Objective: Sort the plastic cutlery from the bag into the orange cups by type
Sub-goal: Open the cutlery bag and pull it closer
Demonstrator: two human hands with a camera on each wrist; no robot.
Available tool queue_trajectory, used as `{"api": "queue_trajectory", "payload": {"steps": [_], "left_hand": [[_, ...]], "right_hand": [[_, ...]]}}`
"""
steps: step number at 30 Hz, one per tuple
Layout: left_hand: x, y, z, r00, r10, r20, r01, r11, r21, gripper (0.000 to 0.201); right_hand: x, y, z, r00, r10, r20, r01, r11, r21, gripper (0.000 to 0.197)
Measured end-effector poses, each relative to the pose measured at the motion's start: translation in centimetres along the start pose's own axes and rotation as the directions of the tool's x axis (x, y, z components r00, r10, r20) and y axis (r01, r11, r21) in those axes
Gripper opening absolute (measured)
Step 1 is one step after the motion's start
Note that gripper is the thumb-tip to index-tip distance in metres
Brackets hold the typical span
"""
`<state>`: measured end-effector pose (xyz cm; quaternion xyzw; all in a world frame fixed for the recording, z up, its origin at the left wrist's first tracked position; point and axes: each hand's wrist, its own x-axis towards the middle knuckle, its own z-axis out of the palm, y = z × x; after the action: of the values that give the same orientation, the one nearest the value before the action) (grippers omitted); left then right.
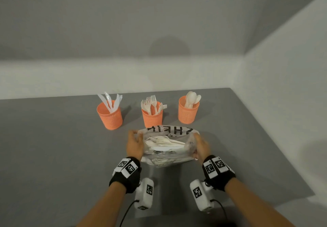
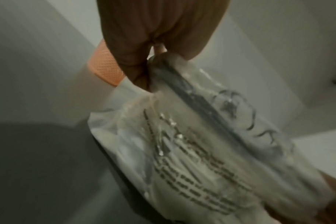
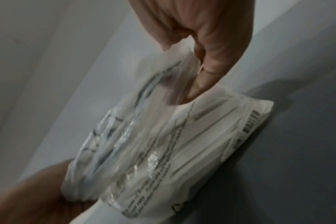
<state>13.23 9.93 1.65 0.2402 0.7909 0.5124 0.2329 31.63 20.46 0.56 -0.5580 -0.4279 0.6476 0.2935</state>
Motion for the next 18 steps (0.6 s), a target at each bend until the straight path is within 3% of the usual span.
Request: {"api": "queue_trajectory", "payload": {"steps": [2,4,7,9,12,14,16,18], "left_hand": [[1.0,-0.5,-0.1,0.997,0.077,0.004,-0.077,0.989,0.123,0.022],[2.0,-0.6,-0.2,0.998,0.058,0.005,-0.058,0.985,0.16,0.036],[2.6,-0.4,0.1,0.992,-0.114,0.044,0.111,0.991,0.07,0.042],[2.8,-0.3,0.3,0.963,-0.255,0.087,0.259,0.965,-0.035,0.039],[2.7,-0.6,0.4,0.941,-0.336,0.051,0.339,0.936,-0.098,0.032],[2.5,-0.7,0.3,0.973,-0.225,-0.051,0.221,0.972,-0.078,0.018],[2.0,-0.4,0.1,0.995,-0.04,-0.087,0.04,0.999,0.001,0.005],[2.2,-0.8,0.0,0.989,0.143,-0.027,-0.14,0.985,0.098,0.018]], "right_hand": [[0.6,-0.1,0.0,0.999,0.014,0.038,-0.016,0.998,0.061,0.028],[1.1,-0.1,-0.1,0.995,0.059,0.078,-0.065,0.995,0.08,0.034],[1.8,0.5,-0.7,0.982,0.166,0.092,-0.179,0.972,0.154,0.035],[2.5,1.2,-1.2,0.975,0.185,0.123,-0.204,0.965,0.163,0.041],[2.5,1.5,-1.7,0.989,0.095,0.11,-0.088,0.994,-0.06,0.044],[2.3,1.3,-2.3,0.989,-0.142,0.028,0.144,0.934,-0.326,0.031],[1.8,0.4,-2.9,0.941,-0.337,0.025,0.316,0.85,-0.422,0.007],[1.5,-0.6,-3.1,0.888,-0.446,0.115,0.446,0.77,-0.457,0.017]]}}
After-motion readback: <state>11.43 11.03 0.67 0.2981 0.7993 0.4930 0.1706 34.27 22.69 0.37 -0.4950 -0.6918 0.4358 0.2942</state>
